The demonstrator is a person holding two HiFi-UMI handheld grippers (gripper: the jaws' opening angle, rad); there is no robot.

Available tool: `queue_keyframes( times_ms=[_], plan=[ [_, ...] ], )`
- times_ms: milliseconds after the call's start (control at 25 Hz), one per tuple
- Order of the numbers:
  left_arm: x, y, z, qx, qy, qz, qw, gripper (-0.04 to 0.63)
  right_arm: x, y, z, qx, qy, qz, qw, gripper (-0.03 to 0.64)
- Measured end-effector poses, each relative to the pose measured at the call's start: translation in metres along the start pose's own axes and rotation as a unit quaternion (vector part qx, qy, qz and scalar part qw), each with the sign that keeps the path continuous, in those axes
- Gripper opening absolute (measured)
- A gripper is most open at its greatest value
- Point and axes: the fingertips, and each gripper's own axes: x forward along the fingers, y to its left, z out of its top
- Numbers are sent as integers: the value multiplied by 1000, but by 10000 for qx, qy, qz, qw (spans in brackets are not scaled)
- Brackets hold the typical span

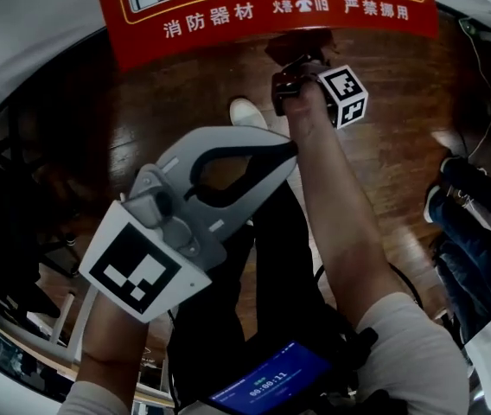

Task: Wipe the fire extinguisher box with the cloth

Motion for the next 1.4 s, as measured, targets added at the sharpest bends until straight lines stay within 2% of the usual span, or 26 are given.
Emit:
queue_keyframes(
  times_ms=[280, 560, 720, 920, 1120, 1400],
  plan=[
    [3, 25, -27, -98, -132, -12, 9999, 0, 41, -64, -18, 81, 65, -367, 9993, 94],
    [4, 41, -57, -107, -85, -49, 9999, 0, 78, -126, -26, -215, 197, -878, 9957, 94],
    [2, 45, -58, -45, -162, -10, 9999, 0, 87, -143, -26, -406, 328, -981, 9938, 94],
    [-10, 33, -45, -28, -280, 114, 9995, 0, 53, -92, -33, -319, 421, -462, 9975, 94],
    [-38, 8, -16, -50, -339, 265, 9991, 0, -25, 2, -63, 247, 484, 207, 9983, 94],
    [-83, -34, 36, 31, -425, 496, 9979, 0, -107, 137, -110, 1052, 477, 923, 9890, 94]
  ],
)
